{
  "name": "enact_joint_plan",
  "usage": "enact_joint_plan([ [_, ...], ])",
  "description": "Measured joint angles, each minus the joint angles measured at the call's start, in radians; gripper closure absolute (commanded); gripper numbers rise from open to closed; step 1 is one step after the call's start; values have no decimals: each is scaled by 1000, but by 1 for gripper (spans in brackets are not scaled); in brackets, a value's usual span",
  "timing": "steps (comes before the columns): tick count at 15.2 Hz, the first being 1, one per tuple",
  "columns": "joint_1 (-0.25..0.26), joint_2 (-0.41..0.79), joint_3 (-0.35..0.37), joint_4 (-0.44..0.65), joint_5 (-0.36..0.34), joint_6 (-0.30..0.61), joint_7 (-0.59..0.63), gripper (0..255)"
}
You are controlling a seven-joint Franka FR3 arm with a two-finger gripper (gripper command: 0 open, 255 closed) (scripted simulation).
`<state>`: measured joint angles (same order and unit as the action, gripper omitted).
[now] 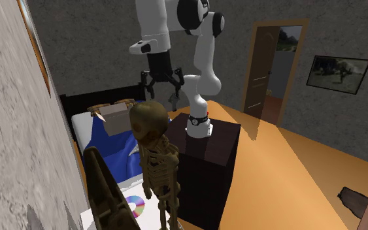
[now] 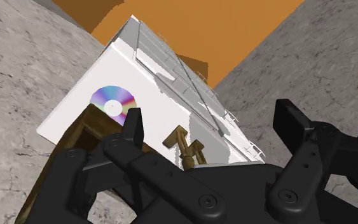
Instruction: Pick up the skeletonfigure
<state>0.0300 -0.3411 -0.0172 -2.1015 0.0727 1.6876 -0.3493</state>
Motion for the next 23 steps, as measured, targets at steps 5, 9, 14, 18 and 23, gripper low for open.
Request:
enact_joint_plan([
  [5,22,187,-9,188,12,4,-131,0],
  [9,36,353,-3,376,24,-12,-228,0],
  [14,47,564,16,654,35,-73,-334,0],
  [18,60,711,37,867,35,-135,-384,0],
  [23,60,711,38,803,36,-70,-401,0],
])
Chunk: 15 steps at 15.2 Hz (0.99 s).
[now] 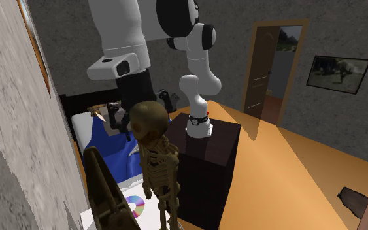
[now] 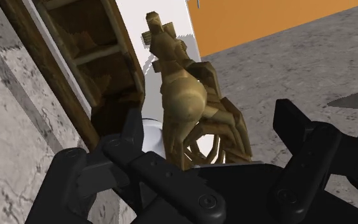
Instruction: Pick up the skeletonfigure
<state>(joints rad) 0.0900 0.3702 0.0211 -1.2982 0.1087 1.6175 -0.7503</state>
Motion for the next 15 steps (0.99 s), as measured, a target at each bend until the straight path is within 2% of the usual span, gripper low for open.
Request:
enact_joint_plan([
  [2,0,0,0,-25,0,25,-3,0],
  [3,0,-1,0,-32,0,30,-3,255],
  [15,0,-2,0,-22,0,19,-2,255],
])
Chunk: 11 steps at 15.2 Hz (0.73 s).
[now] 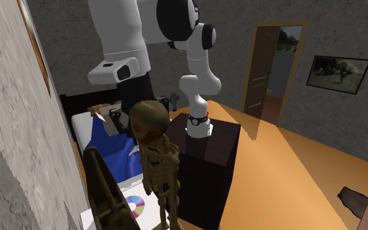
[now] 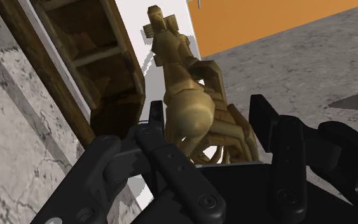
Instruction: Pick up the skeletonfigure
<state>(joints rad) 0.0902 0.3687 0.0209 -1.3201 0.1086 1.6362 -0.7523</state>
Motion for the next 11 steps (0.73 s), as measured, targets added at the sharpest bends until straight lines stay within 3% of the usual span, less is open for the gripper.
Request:
enact_joint_plan([
  [11,-4,48,0,215,-1,-168,15,255],
])
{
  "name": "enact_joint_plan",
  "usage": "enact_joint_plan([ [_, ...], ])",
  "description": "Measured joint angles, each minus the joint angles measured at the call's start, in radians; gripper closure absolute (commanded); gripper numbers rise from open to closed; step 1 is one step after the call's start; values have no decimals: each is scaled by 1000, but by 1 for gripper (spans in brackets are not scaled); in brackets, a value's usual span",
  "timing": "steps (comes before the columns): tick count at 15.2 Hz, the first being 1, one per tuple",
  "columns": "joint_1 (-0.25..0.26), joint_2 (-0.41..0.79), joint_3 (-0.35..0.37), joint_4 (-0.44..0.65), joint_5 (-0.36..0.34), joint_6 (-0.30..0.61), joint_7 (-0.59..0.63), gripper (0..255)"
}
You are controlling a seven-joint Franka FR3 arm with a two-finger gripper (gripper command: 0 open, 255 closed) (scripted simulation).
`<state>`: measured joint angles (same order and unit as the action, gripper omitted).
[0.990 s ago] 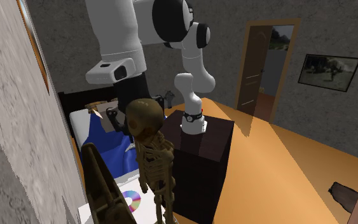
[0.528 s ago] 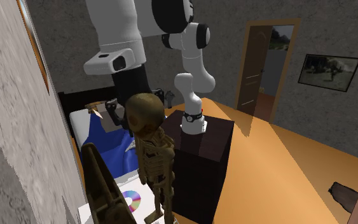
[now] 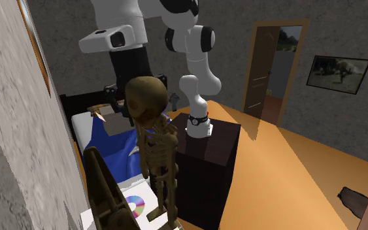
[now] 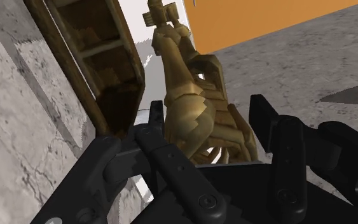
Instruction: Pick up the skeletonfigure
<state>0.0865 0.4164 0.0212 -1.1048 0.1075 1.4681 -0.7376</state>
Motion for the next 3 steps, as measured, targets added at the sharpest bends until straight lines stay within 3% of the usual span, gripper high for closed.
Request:
enact_joint_plan([
  [3,1,24,1,75,0,-51,7,255],
])
